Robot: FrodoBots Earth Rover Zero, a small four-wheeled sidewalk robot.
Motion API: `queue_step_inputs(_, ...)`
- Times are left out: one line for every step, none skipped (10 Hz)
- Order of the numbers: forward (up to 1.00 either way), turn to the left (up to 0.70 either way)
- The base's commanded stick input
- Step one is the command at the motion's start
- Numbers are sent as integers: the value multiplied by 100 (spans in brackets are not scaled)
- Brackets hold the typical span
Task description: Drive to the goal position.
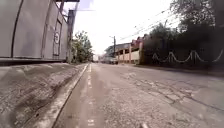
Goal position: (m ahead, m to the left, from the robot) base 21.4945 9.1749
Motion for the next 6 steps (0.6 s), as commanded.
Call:
queue_step_inputs(6,0)
queue_step_inputs(6,0)
queue_step_inputs(6,0)
queue_step_inputs(6,0)
queue_step_inputs(6,0)
queue_step_inputs(6,0)
